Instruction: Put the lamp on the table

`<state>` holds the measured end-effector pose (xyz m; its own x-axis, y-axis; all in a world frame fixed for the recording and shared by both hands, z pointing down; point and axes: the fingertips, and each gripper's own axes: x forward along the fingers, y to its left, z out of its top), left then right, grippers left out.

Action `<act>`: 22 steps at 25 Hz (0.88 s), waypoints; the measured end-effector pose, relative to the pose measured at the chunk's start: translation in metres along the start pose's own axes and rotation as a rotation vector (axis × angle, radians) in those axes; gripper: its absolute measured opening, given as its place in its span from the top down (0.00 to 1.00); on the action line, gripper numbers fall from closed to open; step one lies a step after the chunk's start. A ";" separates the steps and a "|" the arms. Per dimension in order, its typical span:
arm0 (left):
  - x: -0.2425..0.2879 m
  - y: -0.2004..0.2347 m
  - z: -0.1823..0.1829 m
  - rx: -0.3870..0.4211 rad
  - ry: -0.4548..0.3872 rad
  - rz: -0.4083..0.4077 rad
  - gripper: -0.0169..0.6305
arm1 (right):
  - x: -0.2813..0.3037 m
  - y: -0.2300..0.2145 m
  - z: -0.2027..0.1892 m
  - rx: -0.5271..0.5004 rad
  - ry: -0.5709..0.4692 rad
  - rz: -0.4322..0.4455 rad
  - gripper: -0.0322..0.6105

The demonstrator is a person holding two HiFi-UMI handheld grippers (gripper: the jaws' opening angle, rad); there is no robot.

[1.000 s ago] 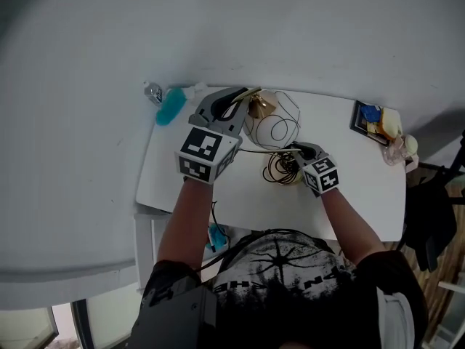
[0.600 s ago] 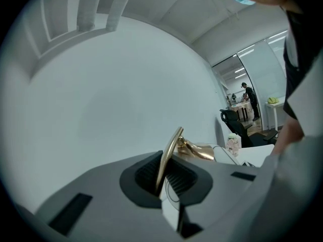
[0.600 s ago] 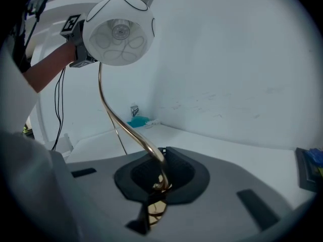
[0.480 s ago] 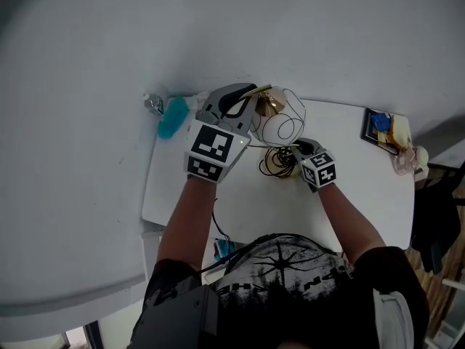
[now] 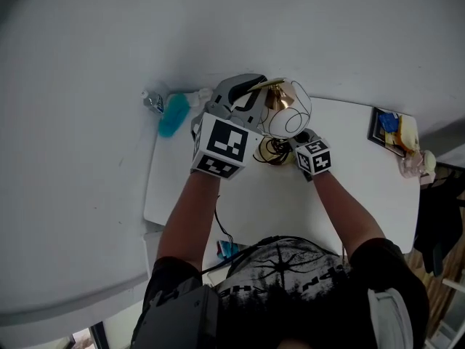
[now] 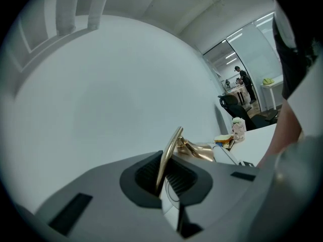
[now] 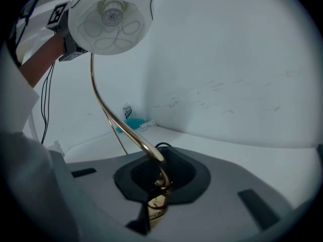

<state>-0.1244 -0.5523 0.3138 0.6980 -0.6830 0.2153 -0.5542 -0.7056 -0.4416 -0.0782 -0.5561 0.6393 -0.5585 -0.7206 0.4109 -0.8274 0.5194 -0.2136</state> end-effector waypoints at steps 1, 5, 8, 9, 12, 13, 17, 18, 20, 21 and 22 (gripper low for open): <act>0.003 0.000 -0.001 0.010 0.008 -0.001 0.95 | 0.003 -0.001 0.000 0.005 -0.001 0.001 0.92; 0.012 0.000 -0.003 0.041 0.027 -0.005 0.95 | 0.016 -0.006 0.002 0.020 -0.002 -0.001 0.92; 0.016 0.000 -0.008 0.057 0.031 -0.006 0.95 | 0.025 -0.009 0.001 0.023 -0.004 -0.006 0.92; 0.017 0.001 -0.009 0.060 0.034 -0.004 0.95 | 0.028 -0.010 0.001 0.024 -0.007 -0.005 0.92; 0.024 0.003 -0.010 0.073 0.044 0.003 0.95 | 0.034 -0.014 0.003 0.031 -0.019 -0.002 0.92; 0.026 0.003 -0.010 0.080 0.049 0.003 0.95 | 0.036 -0.016 0.003 0.035 -0.021 -0.002 0.92; 0.040 -0.001 -0.007 0.091 0.071 -0.001 0.95 | 0.038 -0.022 0.002 0.062 -0.026 0.002 0.92; 0.043 -0.001 -0.007 0.087 0.077 -0.002 0.95 | 0.038 -0.023 0.002 0.069 -0.028 0.002 0.92; 0.048 -0.003 -0.008 0.080 0.084 -0.010 0.95 | 0.038 -0.024 -0.001 0.079 -0.030 0.003 0.92; 0.050 -0.003 -0.009 0.081 0.086 -0.014 0.95 | 0.039 -0.023 -0.002 0.083 -0.032 0.003 0.92; 0.051 -0.003 -0.009 0.083 0.089 -0.016 0.95 | 0.040 -0.023 -0.003 0.086 -0.036 0.005 0.92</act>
<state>-0.0909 -0.5865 0.3343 0.6615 -0.6884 0.2976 -0.5014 -0.7010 -0.5071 -0.0814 -0.5957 0.6630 -0.5630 -0.7349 0.3781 -0.8258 0.4828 -0.2914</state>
